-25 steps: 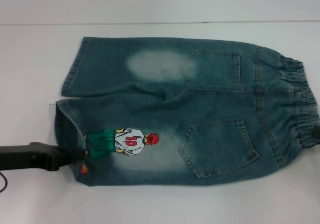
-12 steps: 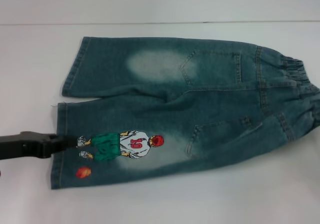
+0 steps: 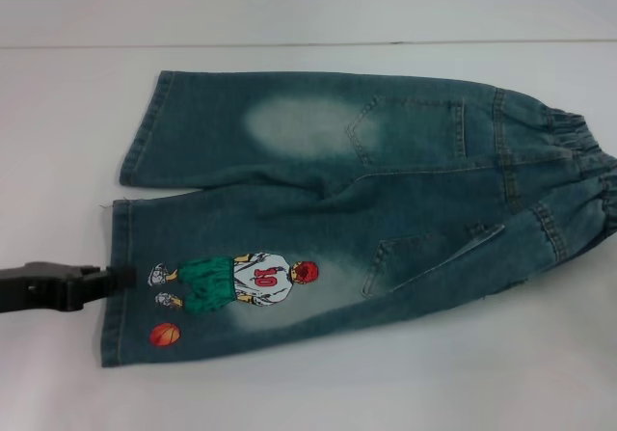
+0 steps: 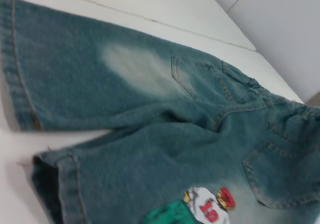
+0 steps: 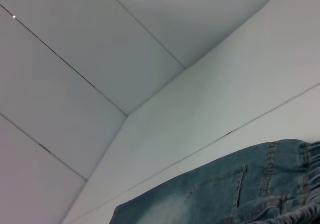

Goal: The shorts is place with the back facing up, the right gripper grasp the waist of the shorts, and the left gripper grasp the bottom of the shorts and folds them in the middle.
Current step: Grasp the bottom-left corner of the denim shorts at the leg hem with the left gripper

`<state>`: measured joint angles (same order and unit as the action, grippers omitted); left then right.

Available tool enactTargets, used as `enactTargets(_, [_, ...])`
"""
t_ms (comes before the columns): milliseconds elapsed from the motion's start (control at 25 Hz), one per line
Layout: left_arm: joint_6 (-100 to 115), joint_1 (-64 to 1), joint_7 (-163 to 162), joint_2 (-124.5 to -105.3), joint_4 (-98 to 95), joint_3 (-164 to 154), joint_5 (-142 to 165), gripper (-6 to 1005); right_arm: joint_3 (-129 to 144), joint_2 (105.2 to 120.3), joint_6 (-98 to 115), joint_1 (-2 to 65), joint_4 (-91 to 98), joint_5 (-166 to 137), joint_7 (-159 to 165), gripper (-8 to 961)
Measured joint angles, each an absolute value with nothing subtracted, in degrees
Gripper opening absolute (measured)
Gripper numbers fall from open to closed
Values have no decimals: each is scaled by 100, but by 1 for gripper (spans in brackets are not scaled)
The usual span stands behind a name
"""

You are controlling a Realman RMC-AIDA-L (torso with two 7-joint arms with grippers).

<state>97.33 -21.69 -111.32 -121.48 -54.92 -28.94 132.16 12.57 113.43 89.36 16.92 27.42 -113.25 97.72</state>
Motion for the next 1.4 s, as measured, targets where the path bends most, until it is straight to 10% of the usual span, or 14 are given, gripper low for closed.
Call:
enactTargets(320, [10126,-2207,-12057,-12004,-5791,-2852,13469,152,1266,11347,8935,1678,2742,-11336,9762,60])
enactTargets(760, [10170,-2416,-12803,-11881,-5661,-2882,14085,586,1314,11356,8958,1675,2751,-11358,9688,68])
enactTargets(1400, [10093,-2563,-12932,-11913,-5604,-3015,14485,964,1318,11347,8969,1656,2762,-11355,9671,79])
